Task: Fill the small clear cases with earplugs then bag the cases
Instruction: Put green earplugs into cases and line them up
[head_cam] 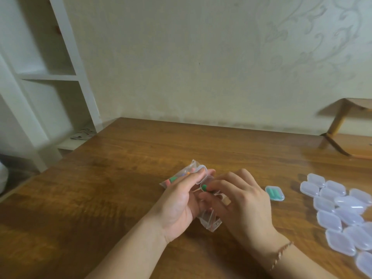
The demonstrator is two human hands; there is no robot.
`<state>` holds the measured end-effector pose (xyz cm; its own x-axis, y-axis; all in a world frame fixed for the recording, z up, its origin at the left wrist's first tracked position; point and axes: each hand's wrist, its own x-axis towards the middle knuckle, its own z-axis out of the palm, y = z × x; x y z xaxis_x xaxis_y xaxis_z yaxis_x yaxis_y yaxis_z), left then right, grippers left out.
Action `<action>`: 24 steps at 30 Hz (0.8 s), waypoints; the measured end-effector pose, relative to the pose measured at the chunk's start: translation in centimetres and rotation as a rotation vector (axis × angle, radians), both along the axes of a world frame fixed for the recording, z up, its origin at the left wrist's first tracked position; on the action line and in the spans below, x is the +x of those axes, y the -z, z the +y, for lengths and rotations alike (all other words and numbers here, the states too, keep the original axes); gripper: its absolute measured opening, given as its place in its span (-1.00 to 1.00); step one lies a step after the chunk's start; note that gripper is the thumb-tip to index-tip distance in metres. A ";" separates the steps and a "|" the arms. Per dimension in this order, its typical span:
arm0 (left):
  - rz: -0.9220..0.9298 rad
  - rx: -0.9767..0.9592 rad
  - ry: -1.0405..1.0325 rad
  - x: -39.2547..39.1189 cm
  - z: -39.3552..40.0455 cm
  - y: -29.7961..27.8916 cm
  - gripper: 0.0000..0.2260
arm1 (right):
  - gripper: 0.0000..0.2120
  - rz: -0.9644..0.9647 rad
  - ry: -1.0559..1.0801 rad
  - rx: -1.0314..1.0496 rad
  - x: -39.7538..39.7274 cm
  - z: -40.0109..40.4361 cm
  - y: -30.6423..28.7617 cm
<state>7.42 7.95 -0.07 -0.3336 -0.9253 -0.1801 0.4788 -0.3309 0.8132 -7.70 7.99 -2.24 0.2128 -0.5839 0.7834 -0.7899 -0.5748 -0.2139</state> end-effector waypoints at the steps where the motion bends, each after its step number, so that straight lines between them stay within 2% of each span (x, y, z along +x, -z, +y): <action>1: -0.006 0.001 -0.003 0.1 0.0 0.0 -0.62 | -0.74 -0.012 -0.007 0.001 0.0 0.1 -0.1; 6: -0.006 -0.015 -0.135 1.7 -1.1 -0.6 -0.66 | -0.79 -0.167 -0.029 0.108 -1.7 0.8 -1.1; 9: 0.059 0.013 -0.284 2.9 -2.0 -1.0 -0.62 | -0.83 -0.016 0.042 0.225 -3.3 0.9 -1.1; 12: 0.080 0.061 -0.375 3.6 -2.6 -0.9 -0.62 | -0.86 0.211 -0.033 0.327 -4.1 0.4 -0.2; 14: 0.065 0.103 -0.385 3.7 -2.9 -0.6 -0.67 | -0.81 0.321 -0.108 0.432 -4.0 0.1 0.5; 16: 0.044 0.137 -0.378 3.5 -3.0 -0.4 -0.70 | -0.72 0.353 -0.170 0.531 -3.5 -0.1 1.0; 21: 0.026 0.150 -0.407 3.1 -3.1 -0.1 -0.69 | -0.65 0.352 -0.153 0.465 -1.7 -0.7 1.8; 24: 0.021 0.157 -0.417 3.0 -3.0 -0.2 -0.69 | -0.84 0.321 -0.088 0.390 -0.7 -0.9 1.9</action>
